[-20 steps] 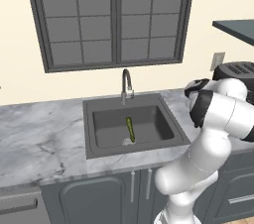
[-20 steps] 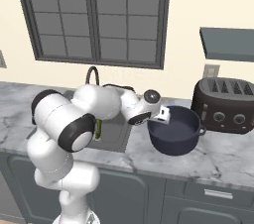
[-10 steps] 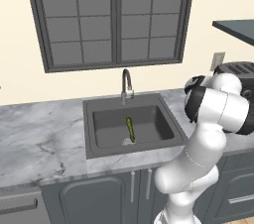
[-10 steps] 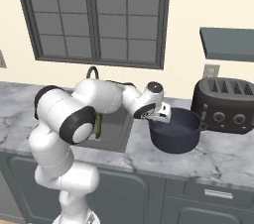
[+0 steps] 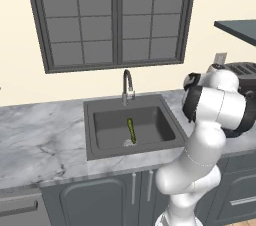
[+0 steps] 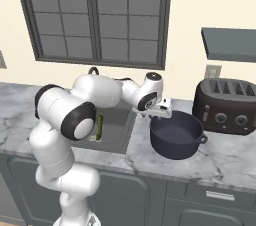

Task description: Dump the squash from the pot into the sink. Then turn on the water and wash the squash. Then turn off the water and put the squash back in the pot.

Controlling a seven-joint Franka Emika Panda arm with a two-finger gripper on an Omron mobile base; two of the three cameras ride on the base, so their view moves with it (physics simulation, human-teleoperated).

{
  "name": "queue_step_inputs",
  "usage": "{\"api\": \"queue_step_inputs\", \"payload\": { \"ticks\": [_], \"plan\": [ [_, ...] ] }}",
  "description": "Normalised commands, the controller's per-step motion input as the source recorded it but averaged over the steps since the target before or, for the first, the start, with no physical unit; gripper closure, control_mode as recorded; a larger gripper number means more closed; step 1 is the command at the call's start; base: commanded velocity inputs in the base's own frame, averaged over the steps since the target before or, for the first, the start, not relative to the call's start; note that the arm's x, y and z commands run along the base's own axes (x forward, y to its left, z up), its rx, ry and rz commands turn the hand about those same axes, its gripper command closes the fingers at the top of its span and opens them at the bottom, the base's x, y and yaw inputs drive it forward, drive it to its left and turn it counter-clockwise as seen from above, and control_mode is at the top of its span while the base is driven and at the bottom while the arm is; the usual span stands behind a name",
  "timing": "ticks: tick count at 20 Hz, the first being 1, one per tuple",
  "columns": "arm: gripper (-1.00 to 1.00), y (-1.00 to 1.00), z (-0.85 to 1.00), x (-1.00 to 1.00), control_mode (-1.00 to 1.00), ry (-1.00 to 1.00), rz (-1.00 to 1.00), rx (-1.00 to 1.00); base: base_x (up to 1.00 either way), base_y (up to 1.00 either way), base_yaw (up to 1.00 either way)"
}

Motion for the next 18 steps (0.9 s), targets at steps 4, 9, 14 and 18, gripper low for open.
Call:
{"api": "queue_step_inputs", "payload": {
  "ticks": [4,9,14,18],
  "plan": [
    [-1.00,0.00,0.24,-0.11,-1.00,0.00,0.00,-0.08,0.00,0.00,0.00],
    [-1.00,0.02,0.50,-0.22,-1.00,0.00,0.00,-0.08,0.00,0.00,0.00],
    [-1.00,0.30,0.81,-0.68,-1.00,-0.03,0.00,-0.04,0.00,0.00,0.00],
    [-1.00,0.66,0.62,-0.43,-1.00,-0.02,0.04,0.00,0.00,0.00,0.00]
  ]
}}
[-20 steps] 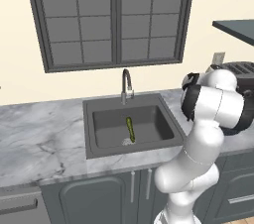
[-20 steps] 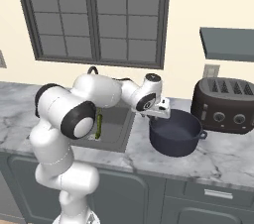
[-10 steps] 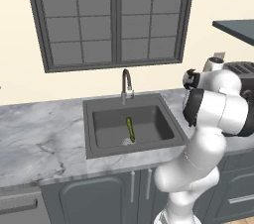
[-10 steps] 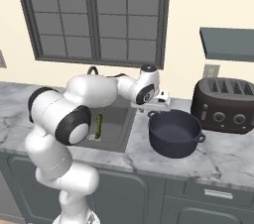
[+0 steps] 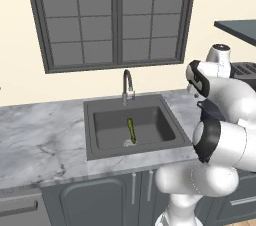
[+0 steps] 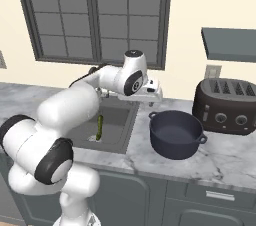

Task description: Dump the squash from the pot into the sink. Then turn on the water and wash the squash. Then turn off the water and put the squash back in the pot.

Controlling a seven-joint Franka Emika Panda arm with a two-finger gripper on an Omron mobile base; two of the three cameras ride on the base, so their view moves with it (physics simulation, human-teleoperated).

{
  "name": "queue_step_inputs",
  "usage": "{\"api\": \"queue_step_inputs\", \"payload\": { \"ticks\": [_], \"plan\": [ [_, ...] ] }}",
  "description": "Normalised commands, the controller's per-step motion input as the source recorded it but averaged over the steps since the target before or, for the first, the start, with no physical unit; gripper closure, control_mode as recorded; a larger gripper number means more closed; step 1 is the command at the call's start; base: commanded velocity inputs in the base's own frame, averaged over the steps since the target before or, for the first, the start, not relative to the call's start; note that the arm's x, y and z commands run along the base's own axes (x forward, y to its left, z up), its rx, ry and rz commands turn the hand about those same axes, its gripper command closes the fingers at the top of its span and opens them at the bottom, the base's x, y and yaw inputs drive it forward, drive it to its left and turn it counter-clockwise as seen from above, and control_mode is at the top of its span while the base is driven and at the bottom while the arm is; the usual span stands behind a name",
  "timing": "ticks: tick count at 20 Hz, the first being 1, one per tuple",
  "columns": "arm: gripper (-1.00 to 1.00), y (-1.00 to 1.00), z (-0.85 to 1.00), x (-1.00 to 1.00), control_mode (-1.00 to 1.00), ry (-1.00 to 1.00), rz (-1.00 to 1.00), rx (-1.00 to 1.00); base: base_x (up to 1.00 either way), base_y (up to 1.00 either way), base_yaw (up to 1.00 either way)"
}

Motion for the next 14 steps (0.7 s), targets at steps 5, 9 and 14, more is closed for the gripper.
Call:
{"api": "queue_step_inputs", "payload": {
  "ticks": [5,9,14],
  "plan": [
    [-1.00,0.74,0.38,-0.05,-1.00,0.00,0.12,0.07,0.00,0.00,0.00],
    [-1.00,0.58,0.07,0.03,-1.00,0.00,0.11,0.10,0.00,0.00,0.00],
    [-1.00,0.33,-0.03,0.20,-1.00,0.00,0.05,0.10,0.00,0.00,0.00]
  ]
}}
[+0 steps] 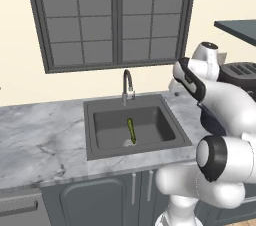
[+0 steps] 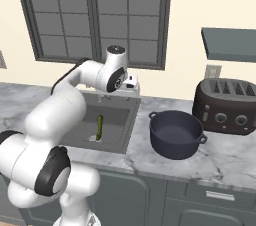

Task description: Dump the squash from the pot into the sink. Then turn on the water and wash the squash. Then turn off the water and put the squash back in the pot.

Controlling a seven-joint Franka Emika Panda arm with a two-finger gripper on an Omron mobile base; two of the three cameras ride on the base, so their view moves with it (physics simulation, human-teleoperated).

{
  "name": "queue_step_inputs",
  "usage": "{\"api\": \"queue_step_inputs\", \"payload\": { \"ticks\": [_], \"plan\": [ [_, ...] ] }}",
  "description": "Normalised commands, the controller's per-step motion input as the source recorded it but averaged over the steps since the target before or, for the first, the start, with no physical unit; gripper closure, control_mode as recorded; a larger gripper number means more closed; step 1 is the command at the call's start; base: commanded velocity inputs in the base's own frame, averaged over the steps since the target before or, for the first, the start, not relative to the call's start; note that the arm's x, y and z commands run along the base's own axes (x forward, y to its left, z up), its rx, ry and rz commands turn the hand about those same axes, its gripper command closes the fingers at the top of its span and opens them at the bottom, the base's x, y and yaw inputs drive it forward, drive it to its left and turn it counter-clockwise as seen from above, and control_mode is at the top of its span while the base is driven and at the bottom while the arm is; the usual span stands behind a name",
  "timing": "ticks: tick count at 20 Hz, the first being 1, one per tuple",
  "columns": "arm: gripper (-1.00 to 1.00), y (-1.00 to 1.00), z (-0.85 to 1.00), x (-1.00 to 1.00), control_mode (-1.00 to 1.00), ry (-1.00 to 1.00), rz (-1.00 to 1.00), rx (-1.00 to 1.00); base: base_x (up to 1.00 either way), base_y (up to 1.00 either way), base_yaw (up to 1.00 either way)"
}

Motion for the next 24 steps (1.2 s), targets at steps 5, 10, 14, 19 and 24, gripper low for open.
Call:
{"api": "queue_step_inputs", "payload": {
  "ticks": [5,10,14,19,24],
  "plan": [
    [-1.00,0.31,-0.17,0.22,-1.00,0.00,0.03,0.06,0.00,0.00,0.00],
    [-1.00,0.22,-0.37,0.28,-1.00,-0.03,0.01,0.07,0.00,0.00,0.00],
    [-1.00,0.10,-0.45,0.32,-1.00,-0.07,0.01,0.09,0.00,0.00,0.00],
    [-1.00,0.16,-0.13,0.25,-1.00,-0.12,0.03,0.10,0.00,0.00,0.00],
    [-1.00,0.26,0.00,0.29,-1.00,-0.12,0.03,0.08,0.00,0.00,0.00]
  ]
}}
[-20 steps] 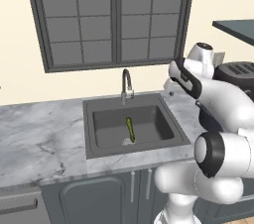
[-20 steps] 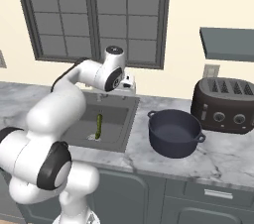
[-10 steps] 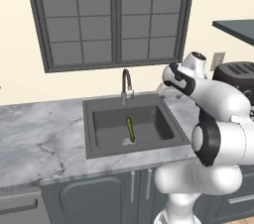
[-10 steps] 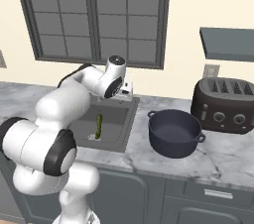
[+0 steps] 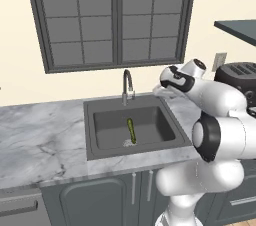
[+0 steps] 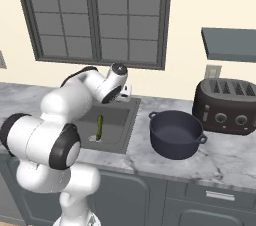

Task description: Dump the squash from the pot into the sink. Then turn on the water and wash the squash. Then turn off the water and put the squash back in the pot.

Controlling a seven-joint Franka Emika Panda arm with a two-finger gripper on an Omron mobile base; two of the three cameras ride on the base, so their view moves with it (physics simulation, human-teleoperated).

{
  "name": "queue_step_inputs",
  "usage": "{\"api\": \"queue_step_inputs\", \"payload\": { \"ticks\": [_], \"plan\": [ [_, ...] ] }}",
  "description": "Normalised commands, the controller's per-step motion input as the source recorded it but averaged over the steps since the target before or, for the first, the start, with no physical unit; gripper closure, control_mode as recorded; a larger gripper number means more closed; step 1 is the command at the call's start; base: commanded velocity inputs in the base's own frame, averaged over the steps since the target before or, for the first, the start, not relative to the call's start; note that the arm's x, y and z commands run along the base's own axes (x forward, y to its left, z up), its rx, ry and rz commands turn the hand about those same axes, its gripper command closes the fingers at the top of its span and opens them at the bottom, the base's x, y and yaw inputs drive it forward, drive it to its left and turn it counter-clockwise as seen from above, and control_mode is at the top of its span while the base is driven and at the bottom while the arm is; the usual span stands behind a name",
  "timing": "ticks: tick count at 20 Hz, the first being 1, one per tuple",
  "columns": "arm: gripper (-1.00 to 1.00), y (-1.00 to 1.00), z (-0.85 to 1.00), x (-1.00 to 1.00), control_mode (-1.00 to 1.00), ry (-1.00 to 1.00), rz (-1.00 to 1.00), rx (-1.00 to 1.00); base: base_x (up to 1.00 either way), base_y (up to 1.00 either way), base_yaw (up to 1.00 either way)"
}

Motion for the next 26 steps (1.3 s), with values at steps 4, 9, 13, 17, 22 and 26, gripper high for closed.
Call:
{"api": "queue_step_inputs", "payload": {
  "ticks": [4,9,13,17,22,26],
  "plan": [
    [-1.00,0.21,-0.03,0.40,-1.00,-0.07,0.02,0.04,0.00,0.00,0.00],
    [-1.00,0.15,-0.03,0.48,-1.00,-0.01,0.02,0.05,0.00,0.00,0.00],
    [-1.00,0.11,-0.05,0.34,-1.00,0.00,0.02,0.04,0.00,0.00,0.00],
    [-1.00,0.08,-0.15,0.28,-1.00,0.00,0.02,0.05,0.00,0.00,0.00],
    [-1.00,0.09,-0.23,0.25,-1.00,0.00,0.02,0.04,0.00,0.00,0.00],
    [-1.00,0.07,-0.26,0.46,-1.00,0.00,0.02,0.03,0.00,0.00,0.00]
  ]
}}
